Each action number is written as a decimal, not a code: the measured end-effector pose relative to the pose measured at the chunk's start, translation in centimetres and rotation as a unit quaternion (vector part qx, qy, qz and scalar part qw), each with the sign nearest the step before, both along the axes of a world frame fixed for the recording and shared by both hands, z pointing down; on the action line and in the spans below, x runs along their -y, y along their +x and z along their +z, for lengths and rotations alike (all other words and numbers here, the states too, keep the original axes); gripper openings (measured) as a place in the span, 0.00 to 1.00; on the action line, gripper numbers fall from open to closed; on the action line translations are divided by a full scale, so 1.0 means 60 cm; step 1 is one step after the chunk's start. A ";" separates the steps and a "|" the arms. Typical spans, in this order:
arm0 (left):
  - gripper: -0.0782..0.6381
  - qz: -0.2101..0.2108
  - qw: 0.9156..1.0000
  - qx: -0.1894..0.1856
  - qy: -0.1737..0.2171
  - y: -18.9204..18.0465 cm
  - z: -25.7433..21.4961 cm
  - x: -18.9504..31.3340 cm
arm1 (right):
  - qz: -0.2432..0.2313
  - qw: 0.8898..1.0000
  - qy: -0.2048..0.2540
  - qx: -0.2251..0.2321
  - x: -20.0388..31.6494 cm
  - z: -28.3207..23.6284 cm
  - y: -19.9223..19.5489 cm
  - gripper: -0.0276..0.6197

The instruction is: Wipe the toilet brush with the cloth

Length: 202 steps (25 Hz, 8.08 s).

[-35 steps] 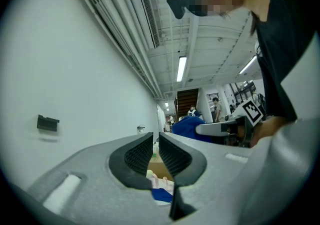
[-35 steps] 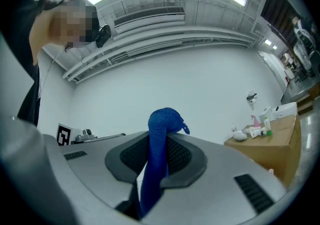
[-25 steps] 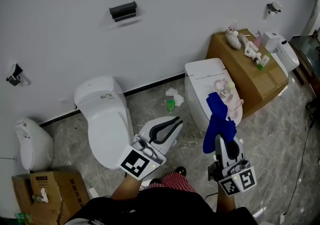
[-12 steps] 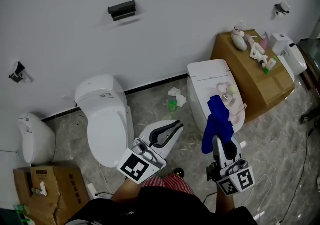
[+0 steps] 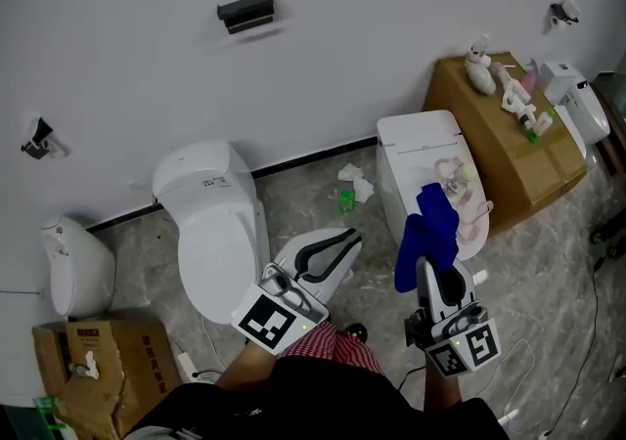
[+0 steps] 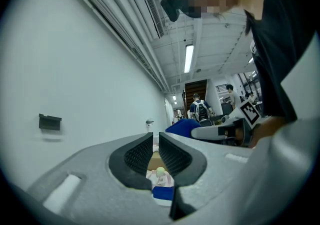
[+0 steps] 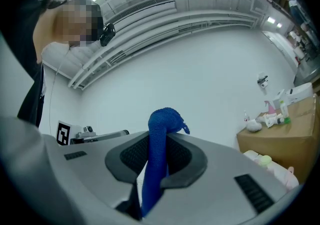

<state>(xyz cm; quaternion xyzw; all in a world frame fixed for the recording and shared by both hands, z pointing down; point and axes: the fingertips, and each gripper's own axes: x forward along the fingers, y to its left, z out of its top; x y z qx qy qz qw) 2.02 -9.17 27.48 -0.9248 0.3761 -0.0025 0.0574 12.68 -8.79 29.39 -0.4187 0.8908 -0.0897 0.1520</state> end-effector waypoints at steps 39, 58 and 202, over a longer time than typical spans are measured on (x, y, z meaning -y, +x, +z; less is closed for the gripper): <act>0.15 -0.004 0.998 0.010 -0.060 -0.059 0.110 0.057 | -0.001 0.997 -0.074 -0.023 0.036 0.110 -0.077 0.15; 0.18 0.001 0.995 0.007 -0.097 -0.061 0.178 0.066 | -0.008 0.995 -0.094 -0.029 0.040 0.157 -0.097 0.15; 0.43 -0.014 0.821 0.246 -0.514 -0.086 1.152 0.122 | 0.017 0.959 -0.278 -0.058 0.125 0.740 -0.047 0.15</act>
